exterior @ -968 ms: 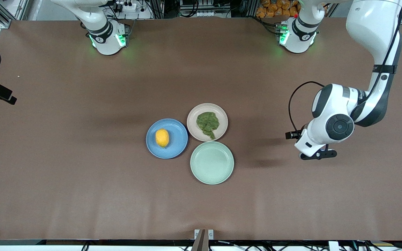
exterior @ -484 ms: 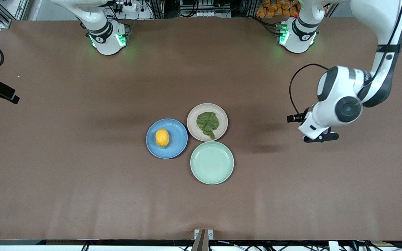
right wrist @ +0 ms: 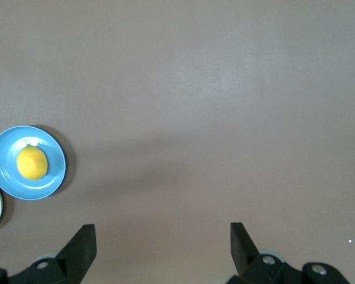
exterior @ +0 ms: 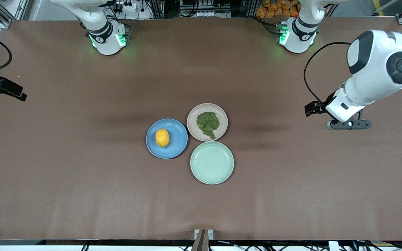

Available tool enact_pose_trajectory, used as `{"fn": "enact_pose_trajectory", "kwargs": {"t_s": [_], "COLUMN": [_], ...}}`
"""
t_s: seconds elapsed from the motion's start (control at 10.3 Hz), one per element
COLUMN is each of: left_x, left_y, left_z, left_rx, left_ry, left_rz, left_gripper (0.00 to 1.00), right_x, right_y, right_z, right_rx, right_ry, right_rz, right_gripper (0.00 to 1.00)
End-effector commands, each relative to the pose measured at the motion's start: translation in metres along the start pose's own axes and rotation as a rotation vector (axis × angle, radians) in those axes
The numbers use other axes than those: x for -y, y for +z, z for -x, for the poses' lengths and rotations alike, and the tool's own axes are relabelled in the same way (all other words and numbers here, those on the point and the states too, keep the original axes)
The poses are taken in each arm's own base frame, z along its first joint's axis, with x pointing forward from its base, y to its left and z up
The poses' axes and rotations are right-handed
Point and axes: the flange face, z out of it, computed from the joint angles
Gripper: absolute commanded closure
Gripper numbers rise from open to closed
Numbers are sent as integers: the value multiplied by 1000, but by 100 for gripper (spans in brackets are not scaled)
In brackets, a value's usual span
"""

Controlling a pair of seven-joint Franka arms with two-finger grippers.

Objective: Place lemon and lettuce in plates

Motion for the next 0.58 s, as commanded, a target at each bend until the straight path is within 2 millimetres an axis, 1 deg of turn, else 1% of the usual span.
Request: {"fn": "enact_pose_trajectory", "kwargs": {"t_s": [0.0, 0.19, 0.39, 0.48], "left_x": [-14, -15, -15, -11], "left_y": [-48, -85, -122, -137], "left_z": [-13, -12, -9, -8], "left_rx": [-93, -112, -113, -106], "left_ry": [36, 63, 67, 59], "left_rz": [18, -31, -38, -39], "left_gripper": [0, 0, 0, 0], "right_x": [6, 9, 9, 9], "right_y": [-5, -4, -4, -5], "right_z": [6, 7, 7, 7], "right_rx": [10, 16, 16, 14], "right_ry": [-17, -23, -23, -21], "right_rz": [-12, -11, -11, -11], "right_gripper": [0, 0, 0, 0]}}
